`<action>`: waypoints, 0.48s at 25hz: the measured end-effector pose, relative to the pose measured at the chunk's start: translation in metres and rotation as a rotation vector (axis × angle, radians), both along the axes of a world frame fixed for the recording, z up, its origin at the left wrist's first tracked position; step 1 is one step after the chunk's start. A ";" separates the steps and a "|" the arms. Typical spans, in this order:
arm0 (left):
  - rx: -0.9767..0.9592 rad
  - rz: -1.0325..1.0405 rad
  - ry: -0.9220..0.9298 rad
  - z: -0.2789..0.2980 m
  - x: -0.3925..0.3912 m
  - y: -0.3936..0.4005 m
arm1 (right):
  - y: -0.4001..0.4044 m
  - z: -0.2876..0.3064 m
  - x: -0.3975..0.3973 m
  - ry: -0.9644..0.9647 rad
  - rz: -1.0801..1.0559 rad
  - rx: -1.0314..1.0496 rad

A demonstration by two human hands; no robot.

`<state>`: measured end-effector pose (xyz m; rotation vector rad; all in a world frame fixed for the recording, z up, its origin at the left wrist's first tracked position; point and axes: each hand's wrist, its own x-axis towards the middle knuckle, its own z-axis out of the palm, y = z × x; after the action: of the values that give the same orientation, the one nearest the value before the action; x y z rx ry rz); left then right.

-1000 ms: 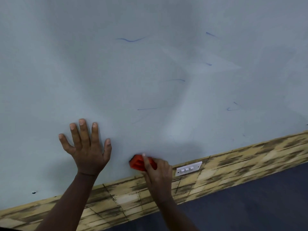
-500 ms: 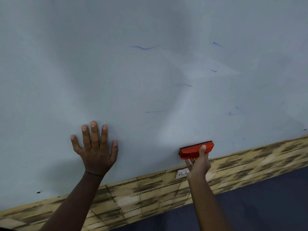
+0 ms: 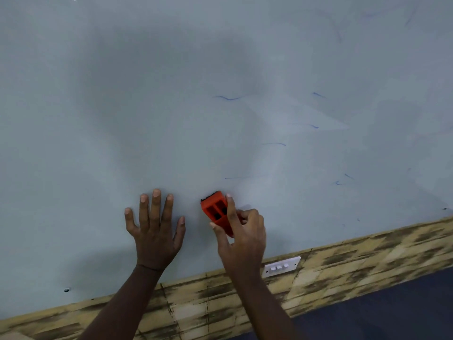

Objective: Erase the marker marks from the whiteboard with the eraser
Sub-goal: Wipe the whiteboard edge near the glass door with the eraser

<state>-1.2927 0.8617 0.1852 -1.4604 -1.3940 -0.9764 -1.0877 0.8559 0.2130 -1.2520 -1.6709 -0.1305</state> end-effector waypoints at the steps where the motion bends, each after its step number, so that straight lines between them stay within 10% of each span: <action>1: 0.004 -0.003 -0.015 0.005 0.002 -0.004 | 0.004 0.010 0.010 -0.024 -0.011 0.026; 9: 0.168 -0.054 -0.081 0.136 -0.005 -0.004 | 0.040 0.097 0.072 0.779 -0.004 -0.086; 12: 0.200 -0.045 -0.049 0.168 -0.012 0.003 | 0.034 0.104 0.056 0.682 -0.055 -0.062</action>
<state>-1.3049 0.8646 0.3535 -1.3320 -1.2629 -1.1526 -1.0315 0.8901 0.3167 -1.2089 -1.0551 0.2903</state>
